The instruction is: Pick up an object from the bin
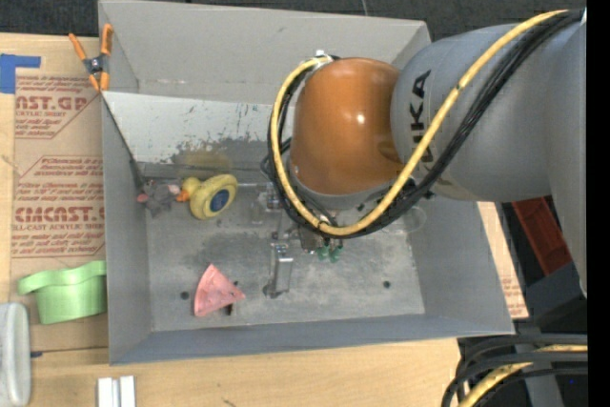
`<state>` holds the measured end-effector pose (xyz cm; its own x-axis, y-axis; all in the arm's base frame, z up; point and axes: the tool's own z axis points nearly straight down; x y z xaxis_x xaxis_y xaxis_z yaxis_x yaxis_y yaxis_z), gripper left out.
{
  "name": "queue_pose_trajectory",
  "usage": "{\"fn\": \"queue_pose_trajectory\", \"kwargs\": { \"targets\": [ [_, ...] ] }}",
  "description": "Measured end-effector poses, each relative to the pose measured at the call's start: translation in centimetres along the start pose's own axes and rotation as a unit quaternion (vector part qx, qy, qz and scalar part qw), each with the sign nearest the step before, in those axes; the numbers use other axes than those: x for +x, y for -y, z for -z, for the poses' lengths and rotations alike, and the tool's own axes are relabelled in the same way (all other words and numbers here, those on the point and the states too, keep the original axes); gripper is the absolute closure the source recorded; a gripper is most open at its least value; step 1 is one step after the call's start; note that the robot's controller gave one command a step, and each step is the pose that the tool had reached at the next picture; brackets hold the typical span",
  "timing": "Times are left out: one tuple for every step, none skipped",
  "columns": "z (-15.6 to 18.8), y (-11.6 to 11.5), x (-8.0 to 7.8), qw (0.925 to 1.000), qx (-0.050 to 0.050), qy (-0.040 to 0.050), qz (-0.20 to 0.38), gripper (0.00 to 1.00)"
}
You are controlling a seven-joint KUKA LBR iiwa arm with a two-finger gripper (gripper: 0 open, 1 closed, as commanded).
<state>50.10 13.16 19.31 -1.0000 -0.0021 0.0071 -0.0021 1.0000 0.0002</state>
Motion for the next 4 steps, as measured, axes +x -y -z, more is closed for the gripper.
{"fn": "queue_pose_trajectory", "kwargs": {
  "targets": [
    [0.4,0.1,-0.1,1.0000,-0.001,0.0036,-0.001,0.00],
    [0.2,0.0,-0.2,1.0000,-0.001,0.0052,0.001,0.00],
    [-4.1,0.5,-3.5,0.9969,-0.001,0.0046,0.079,0.00],
    [-7.7,-0.4,-2.1,0.9952,0.000,0.0070,0.098,0.00]
  ]
}}
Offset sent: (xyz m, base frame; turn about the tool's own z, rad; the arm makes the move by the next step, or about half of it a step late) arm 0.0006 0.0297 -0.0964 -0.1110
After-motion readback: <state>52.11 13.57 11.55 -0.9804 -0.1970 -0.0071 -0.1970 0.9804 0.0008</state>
